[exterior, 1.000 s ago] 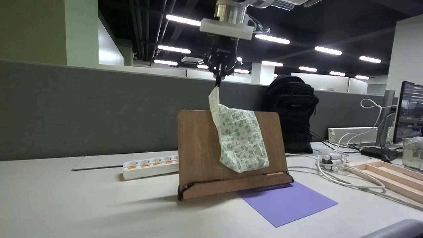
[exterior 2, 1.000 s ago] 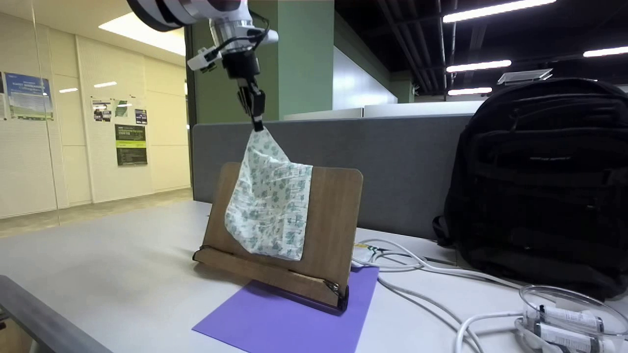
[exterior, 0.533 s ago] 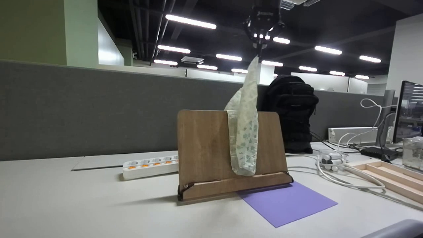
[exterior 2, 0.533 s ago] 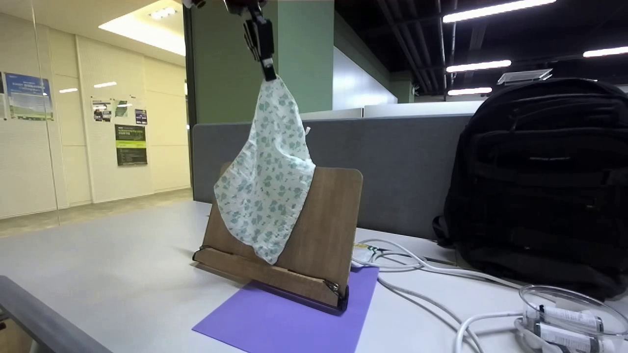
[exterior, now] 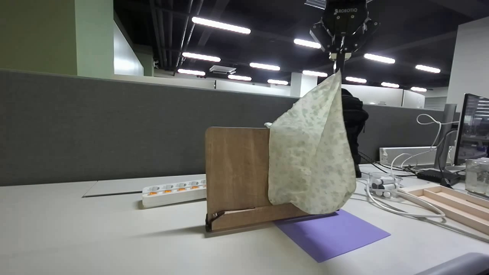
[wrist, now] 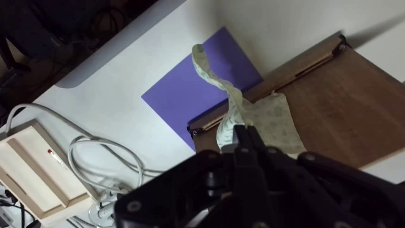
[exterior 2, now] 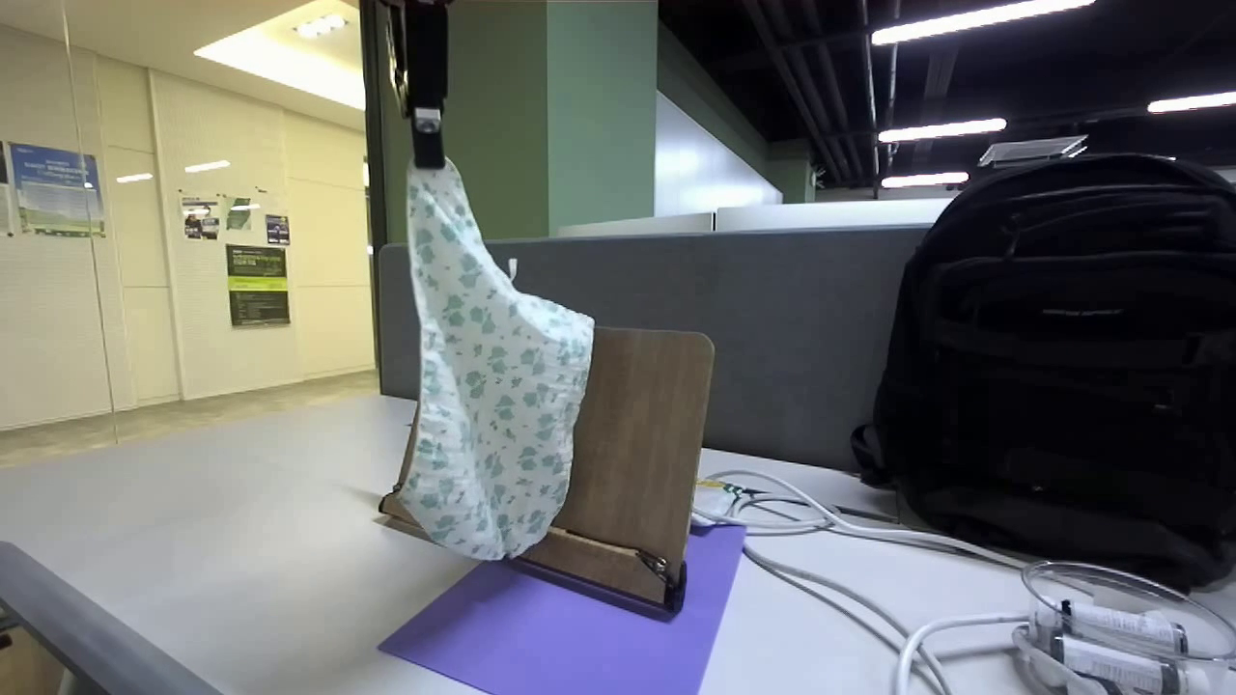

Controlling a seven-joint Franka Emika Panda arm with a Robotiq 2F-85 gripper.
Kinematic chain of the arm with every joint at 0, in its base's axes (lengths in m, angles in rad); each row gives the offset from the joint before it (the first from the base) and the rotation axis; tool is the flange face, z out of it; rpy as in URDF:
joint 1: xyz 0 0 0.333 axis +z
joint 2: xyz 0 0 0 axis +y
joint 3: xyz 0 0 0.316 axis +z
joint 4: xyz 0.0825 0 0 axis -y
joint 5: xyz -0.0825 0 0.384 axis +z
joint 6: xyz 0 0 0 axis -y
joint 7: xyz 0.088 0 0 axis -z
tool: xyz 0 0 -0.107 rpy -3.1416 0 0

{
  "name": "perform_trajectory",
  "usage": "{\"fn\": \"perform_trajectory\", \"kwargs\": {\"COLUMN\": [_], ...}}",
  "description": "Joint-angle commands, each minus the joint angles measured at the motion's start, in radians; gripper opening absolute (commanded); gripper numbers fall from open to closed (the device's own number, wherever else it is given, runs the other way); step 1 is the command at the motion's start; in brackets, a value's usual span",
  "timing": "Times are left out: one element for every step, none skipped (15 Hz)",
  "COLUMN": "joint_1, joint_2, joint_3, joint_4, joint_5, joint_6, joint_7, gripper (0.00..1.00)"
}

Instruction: Take the cloth and put it on the counter

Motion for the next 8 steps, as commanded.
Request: {"fn": "perform_trajectory", "kwargs": {"joint_1": [-0.006, -0.006, -0.006, -0.008, -0.012, -0.019, -0.022, -0.024], "joint_2": [0.000, 0.013, 0.024, 0.040, 0.055, 0.071, 0.086, 0.098], "joint_3": [0.006, 0.009, 0.009, 0.009, 0.009, 0.009, 0.006, 0.004], "joint_4": [-0.036, -0.046, -0.052, -0.060, -0.064, -0.067, -0.067, -0.065], "joint_5": [0.041, 0.051, 0.060, 0.067, 0.072, 0.073, 0.077, 0.078], "joint_6": [-0.036, -0.035, -0.038, -0.032, -0.026, -0.009, 0.006, 0.018], "joint_7": [-0.031, -0.035, -0.039, -0.041, -0.039, -0.029, -0.028, -0.030], "gripper": [0.00, 0.00, 0.00, 0.00, 0.00, 0.00, 0.00, 0.00]}}
